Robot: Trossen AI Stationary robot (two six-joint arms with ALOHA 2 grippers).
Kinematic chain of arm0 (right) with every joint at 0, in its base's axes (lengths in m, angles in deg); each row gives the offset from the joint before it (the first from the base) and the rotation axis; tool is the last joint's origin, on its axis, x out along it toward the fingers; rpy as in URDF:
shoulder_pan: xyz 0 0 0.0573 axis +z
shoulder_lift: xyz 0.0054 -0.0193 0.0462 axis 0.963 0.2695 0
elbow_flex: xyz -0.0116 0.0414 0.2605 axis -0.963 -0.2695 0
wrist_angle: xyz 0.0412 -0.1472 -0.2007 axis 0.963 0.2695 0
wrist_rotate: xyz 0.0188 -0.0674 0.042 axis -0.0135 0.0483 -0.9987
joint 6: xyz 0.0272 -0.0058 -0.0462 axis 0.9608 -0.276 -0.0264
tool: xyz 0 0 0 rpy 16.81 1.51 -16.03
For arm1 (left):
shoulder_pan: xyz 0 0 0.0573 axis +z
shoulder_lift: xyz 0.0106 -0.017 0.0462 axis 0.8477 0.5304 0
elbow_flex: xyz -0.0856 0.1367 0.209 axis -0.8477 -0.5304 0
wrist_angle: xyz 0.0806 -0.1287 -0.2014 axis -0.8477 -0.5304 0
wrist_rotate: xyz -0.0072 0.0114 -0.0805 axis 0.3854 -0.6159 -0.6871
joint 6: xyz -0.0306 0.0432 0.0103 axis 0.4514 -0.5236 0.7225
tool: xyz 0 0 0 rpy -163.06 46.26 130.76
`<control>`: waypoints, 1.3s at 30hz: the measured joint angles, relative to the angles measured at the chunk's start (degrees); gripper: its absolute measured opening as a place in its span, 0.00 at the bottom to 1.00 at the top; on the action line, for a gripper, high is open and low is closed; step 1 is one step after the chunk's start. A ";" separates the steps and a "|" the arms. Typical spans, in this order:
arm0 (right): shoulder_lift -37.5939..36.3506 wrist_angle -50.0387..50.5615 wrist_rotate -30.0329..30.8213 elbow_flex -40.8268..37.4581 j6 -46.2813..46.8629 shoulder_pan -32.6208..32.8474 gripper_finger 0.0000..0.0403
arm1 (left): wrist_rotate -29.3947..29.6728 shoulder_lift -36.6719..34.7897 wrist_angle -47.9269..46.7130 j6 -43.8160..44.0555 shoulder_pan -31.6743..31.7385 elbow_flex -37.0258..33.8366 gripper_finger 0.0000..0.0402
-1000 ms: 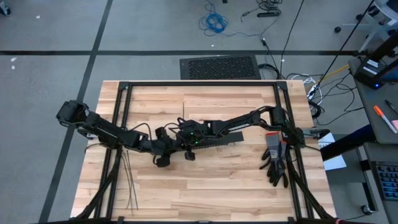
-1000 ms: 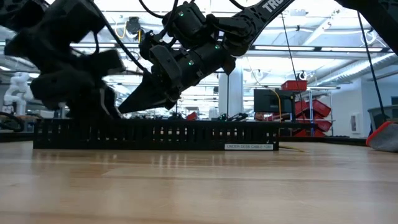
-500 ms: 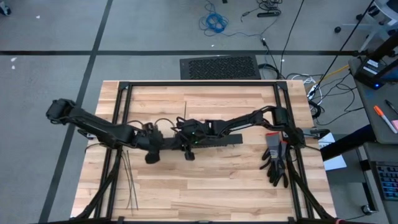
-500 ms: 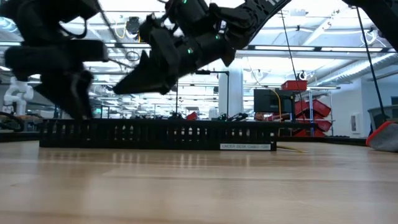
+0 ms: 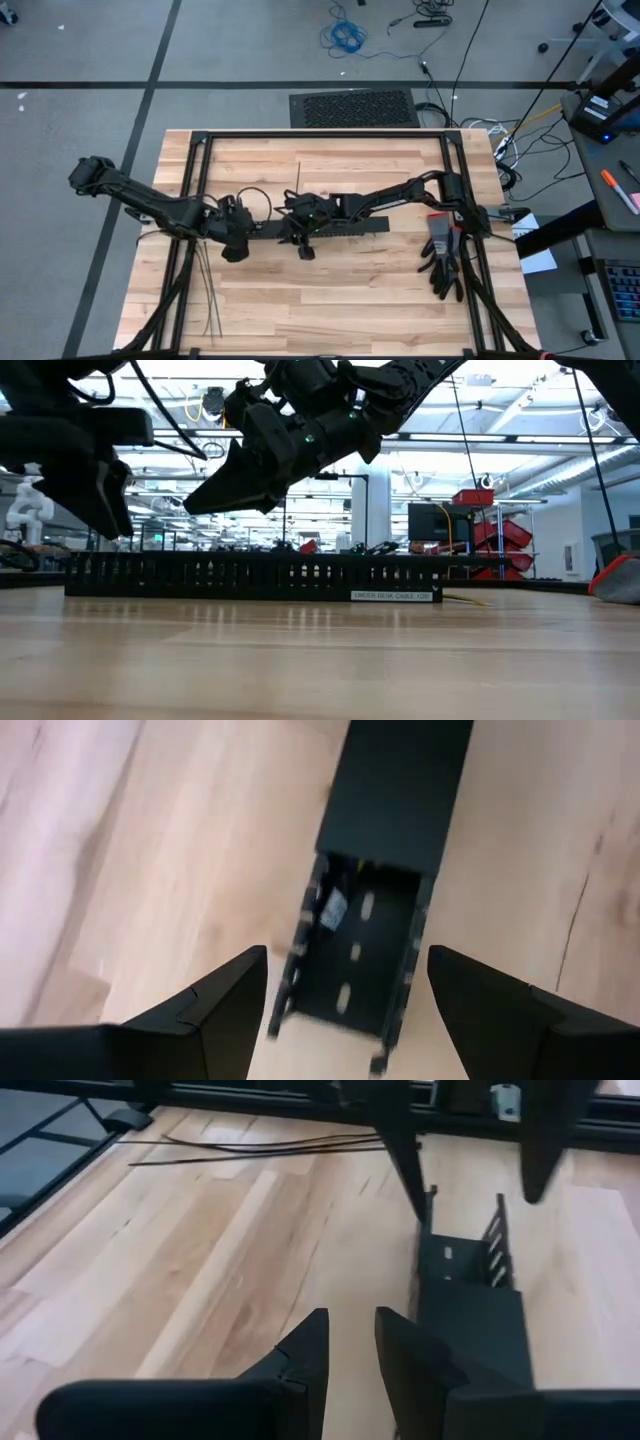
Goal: Ziptie cables
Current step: Close the black cable duct
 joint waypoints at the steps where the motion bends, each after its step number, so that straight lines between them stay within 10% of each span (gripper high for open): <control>1: 0.00 -0.01 0.01 0.00 -0.04 0.29 0.20 | 0.28 0.02 1.47 -0.14 0.00 -0.38 0.68; 27: -16.59 -26.38 3.94 -32.09 7.64 0.64 0.20 | 12.92 0.02 16.85 -12.50 3.59 -10.58 0.68; 39: -16.59 -27.72 -0.57 -32.06 6.74 0.64 0.20 | 0.26 0.00 5.13 -18.70 7.30 4.69 0.70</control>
